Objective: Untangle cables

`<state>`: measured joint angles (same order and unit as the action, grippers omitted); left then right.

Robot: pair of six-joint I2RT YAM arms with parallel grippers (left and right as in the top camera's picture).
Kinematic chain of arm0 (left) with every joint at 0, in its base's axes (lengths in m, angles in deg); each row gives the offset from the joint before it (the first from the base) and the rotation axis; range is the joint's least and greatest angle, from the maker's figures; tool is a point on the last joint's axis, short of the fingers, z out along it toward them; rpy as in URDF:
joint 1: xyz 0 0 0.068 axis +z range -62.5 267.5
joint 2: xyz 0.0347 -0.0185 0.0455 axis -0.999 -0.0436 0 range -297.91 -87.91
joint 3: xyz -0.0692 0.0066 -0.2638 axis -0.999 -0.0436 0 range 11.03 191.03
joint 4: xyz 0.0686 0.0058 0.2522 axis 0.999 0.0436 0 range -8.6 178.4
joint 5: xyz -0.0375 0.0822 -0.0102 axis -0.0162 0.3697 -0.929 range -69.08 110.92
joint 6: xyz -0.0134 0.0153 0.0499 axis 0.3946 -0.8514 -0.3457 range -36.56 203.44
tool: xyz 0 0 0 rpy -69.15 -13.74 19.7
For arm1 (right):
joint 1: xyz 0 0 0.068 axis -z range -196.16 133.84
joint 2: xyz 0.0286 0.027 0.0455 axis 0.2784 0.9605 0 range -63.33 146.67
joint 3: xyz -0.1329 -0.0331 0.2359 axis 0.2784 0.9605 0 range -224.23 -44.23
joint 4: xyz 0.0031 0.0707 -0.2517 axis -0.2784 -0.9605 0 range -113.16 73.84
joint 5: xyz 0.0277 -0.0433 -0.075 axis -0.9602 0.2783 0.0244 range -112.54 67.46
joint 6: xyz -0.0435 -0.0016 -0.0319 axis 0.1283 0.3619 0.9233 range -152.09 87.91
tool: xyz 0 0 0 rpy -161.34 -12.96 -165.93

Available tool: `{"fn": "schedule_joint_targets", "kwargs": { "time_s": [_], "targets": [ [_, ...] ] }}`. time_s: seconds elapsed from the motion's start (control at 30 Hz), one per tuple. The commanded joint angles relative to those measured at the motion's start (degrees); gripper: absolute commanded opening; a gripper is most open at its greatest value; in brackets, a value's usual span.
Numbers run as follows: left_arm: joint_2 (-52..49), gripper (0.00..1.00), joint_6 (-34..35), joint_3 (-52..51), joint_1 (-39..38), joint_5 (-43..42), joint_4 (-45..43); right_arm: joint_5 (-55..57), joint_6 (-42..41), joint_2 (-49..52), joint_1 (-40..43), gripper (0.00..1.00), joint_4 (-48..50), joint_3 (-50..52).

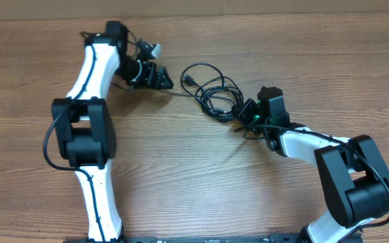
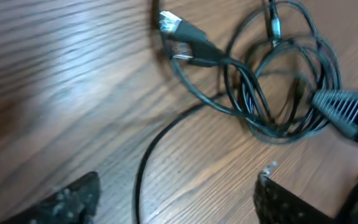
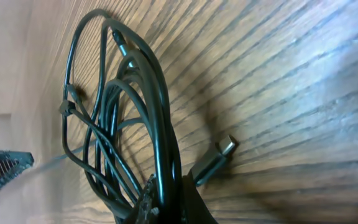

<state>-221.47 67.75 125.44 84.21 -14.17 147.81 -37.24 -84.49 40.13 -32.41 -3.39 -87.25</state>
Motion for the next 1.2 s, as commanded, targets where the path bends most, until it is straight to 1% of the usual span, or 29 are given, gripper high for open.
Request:
{"fn": "schedule_joint_targets", "kwargs": {
  "time_s": [0.0,0.03,0.13,0.2,0.23,0.3,0.33,0.4,0.5,0.6,0.7,0.77,0.87,0.9,0.97,1.03,1.07,1.1,1.13,1.17],
  "targets": [
    [-0.79,0.82,-5.11,5.11,-3.48,3.54,1.46,-7.80,4.85,0.35,3.72,0.04,0.04,-0.61],
    [-0.79,0.80,-6.51,5.90,-4.42,3.54,2.03,-9.57,5.01,0.35,4.76,0.04,-0.35,-0.59],
    [-0.79,0.80,-13.00,7.04,-7.74,3.52,3.28,-12.96,6.29,0.35,8.13,0.04,-3.52,-0.59],
    [-0.81,0.80,-14.43,6.91,-10.03,3.54,3.02,-14.10,8.35,0.35,9.49,0.04,-4.70,-0.59],
    [-0.81,0.82,-14.40,6.73,-11.02,3.52,2.58,-14.38,9.22,0.35,9.90,0.04,-5.09,-0.59],
    [-0.81,0.90,-14.95,6.71,-13.05,3.54,1.84,-14.58,9.46,0.35,10.12,0.04,-5.25,-0.59],
    [-0.81,0.91,-16.65,6.71,-14.12,3.54,1.68,-14.56,9.46,0.35,10.12,0.04,-5.18,-0.59],
    [-0.81,0.89,-22.21,6.71,-16.11,3.54,2.25,-14.56,9.46,0.35,10.01,0.04,-4.98,-0.59],
    [-0.81,0.89,-31.87,6.71,-19.06,3.93,4.09,-14.53,9.46,0.35,10.01,0.04,-4.98,-0.59],
    [-0.87,0.91,-38.86,6.69,-21.44,7.65,4.48,-14.53,9.46,0.35,10.01,0.04,-4.98,-0.59],
    [-1.22,0.91,-42.69,6.64,-22.99,11.43,4.33,-14.53,9.46,0.35,10.01,0.04,-4.98,-0.59],
    [-1.57,0.94,-43.67,6.36,-23.50,11.02,4.28,-14.53,9.46,0.35,10.01,0.04,-4.98,-0.59],
    [-2.89,0.95,-43.76,6.34,-23.76,10.19,4.24,-14.49,9.46,0.35,10.01,0.04,-4.98,-0.59],
    [-3.34,0.94,-43.98,6.34,-23.74,10.03,4.28,-14.49,9.46,0.35,10.01,0.04,-4.98,-0.59],
    [-5.03,0.89,-44.04,6.34,-23.74,9.73,4.26,-14.29,9.44,0.35,10.01,0.04,-4.96,-0.59],
    [-6.86,0.83,-44.11,6.34,-23.76,7.61,4.26,-14.29,9.44,0.35,10.01,0.04,-4.96,-0.59],
    [-7.63,0.77,-44.22,6.34,-23.76,5.38,4.20,-14.29,9.44,0.35,10.01,0.04,-4.96,-0.59],
    [-8.15,0.67,-44.76,6.34,-23.76,3.19,4.20,-14.27,9.44,0.35,10.01,0.04,-4.96,-0.59],
    [-8.50,0.61,-44.96,6.34,-23.76,1.97,4.07,-13.97,9.44,0.35,10.01,0.04,-4.98,-0.59],
    [-8.63,0.59,-45.00,6.34,-23.76,0.76,3.98,-13.77,9.44,0.35,10.01,0.04,-5.01,-0.59]
  ]
}}
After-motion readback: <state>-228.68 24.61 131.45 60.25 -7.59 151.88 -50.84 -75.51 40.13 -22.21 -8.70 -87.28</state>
